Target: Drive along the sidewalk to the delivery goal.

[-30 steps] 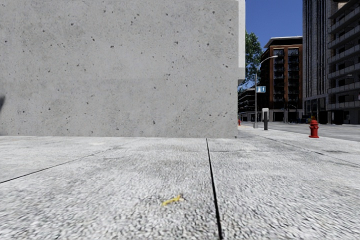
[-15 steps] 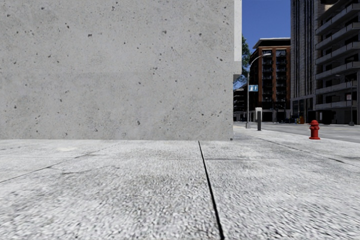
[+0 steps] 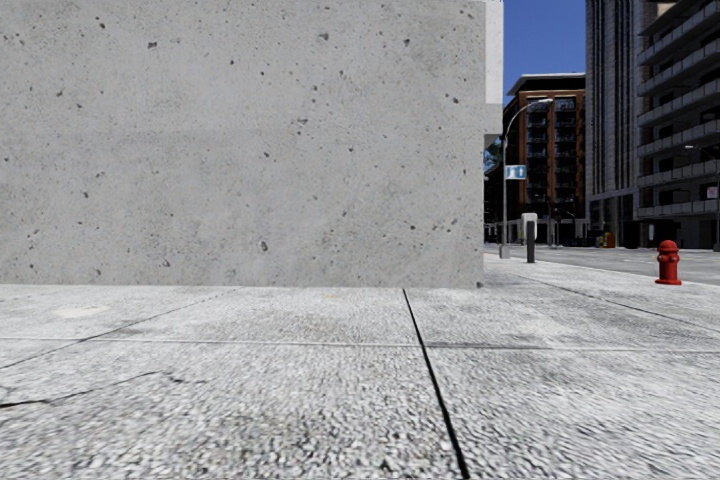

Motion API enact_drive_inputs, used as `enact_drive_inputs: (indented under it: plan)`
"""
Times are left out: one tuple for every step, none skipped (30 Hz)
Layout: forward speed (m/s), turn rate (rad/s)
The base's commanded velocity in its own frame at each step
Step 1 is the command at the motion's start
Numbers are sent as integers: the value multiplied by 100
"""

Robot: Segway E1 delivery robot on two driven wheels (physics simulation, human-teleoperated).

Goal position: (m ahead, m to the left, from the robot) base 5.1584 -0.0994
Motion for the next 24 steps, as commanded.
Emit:
enact_drive_inputs:
  plan:
    - [200,0]
    - [200,0]
    - [200,0]
    - [200,0]
    - [200,0]
    - [200,0]
    - [200,0]
    - [200,0]
    - [200,0]
    - [200,0]
    - [200,-30]
    - [200,-44]
    - [200,-44]
    - [200,-47]
    - [200,-48]
    - [200,-38]
    - [200,-38]
    - [200,-19]
    - [200,0]
    - [200,0]
    - [200,0]
    - [200,0]
    - [200,0]
    - [200,0]
